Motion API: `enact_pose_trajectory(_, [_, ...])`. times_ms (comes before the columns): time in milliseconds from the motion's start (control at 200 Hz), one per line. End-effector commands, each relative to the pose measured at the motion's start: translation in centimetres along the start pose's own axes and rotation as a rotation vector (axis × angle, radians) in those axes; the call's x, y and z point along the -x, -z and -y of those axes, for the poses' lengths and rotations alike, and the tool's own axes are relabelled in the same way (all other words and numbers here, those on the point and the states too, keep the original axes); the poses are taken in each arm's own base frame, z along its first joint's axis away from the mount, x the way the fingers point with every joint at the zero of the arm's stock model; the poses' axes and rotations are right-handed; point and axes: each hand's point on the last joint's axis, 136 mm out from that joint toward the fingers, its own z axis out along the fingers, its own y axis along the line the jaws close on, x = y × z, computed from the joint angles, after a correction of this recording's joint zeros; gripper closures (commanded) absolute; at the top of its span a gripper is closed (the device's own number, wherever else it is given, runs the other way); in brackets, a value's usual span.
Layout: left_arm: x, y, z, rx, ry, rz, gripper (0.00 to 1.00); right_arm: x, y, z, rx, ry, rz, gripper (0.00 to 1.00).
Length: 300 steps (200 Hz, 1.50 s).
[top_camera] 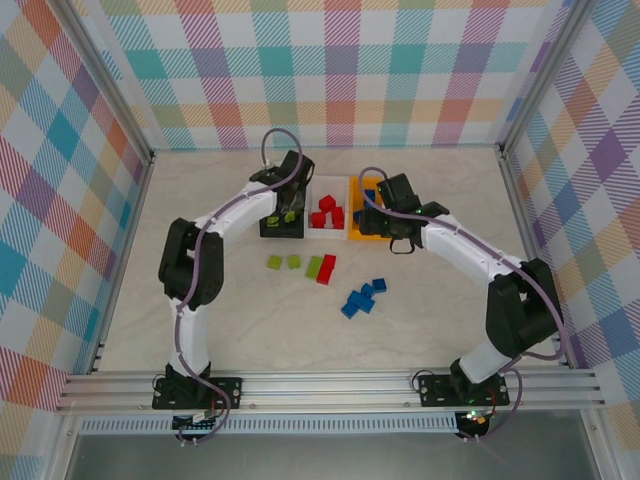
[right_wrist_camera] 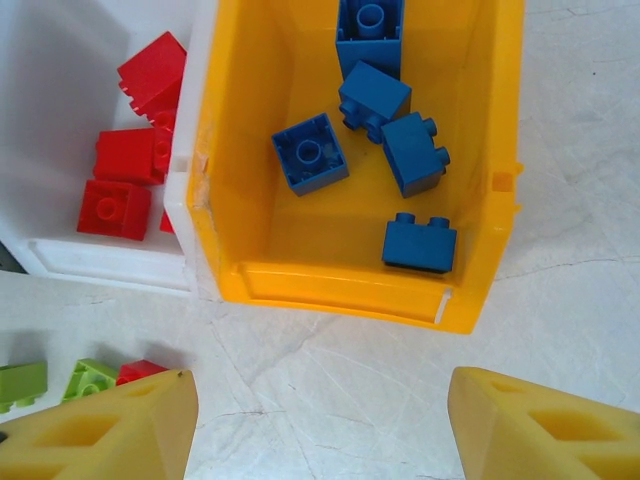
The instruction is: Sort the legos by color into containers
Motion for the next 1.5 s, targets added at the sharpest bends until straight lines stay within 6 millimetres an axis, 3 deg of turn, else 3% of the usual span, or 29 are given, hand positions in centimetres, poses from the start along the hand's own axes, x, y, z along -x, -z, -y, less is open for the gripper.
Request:
enact_pose_trajectory(0, [1.1,0.8,-0.6,0.033,0.001,0.001,0.34,-0.8,0.9,-0.3,0.047,-0.017,-0.014,0.31])
enact_pose_trajectory(75, [1.3,1.6,-0.3,0.004,0.017,0.013,0.19,-1.8,1.2,-0.6,0.074,-0.015,-0.039,0.3])
enact_pose_trajectory(180, [1.6,3.9,-0.3,-0.046,0.047,0.032,0.11,-3.5,1.8,-0.9,0.115,-0.021,-0.082,0.3])
enact_pose_trajectory(315, [1.1,9.1,0.3,-0.197,0.101,0.083,0.0,-6.6,2.1,-0.6,0.104,-0.044,-0.151,0.29])
enact_pose_trajectory(435, [-1.9,13.3,1.0,-0.315,0.086,0.097,0.0,-9.5,2.3,0.2,0.078,-0.076,-0.2,0.3])
enact_pose_trajectory(545, [-6.1,15.1,0.9,-0.38,0.046,0.072,0.0,-11.3,2.2,-0.2,0.075,-0.03,-0.237,0.35])
enact_pose_trajectory(700, [-11.5,14.7,-1.5,-0.386,0.021,-0.018,0.0,-13.1,1.9,-0.2,0.05,-0.016,-0.281,0.38])
enact_pose_trajectory(880, [-14.9,14.0,-4.3,-0.35,0.008,-0.071,0.0,-14.0,1.0,-2.1,0.056,0.117,-0.299,0.45])
enact_pose_trajectory(980, [-15.8,13.6,-5.5,-0.32,0.006,-0.078,0.0,-14.4,0.3,-2.4,0.021,0.164,-0.321,0.54])
enact_pose_trajectory(1270, [-16.8,13.1,-7.1,-0.277,-0.002,-0.081,0.0,-15.4,-1.1,-2.5,-0.045,0.244,-0.365,0.59])
enact_pose_trajectory(1495, [-16.6,13.1,-7.2,-0.271,-0.004,-0.074,0.0,-16.4,-1.2,-2.0,-0.076,0.276,-0.393,0.62])
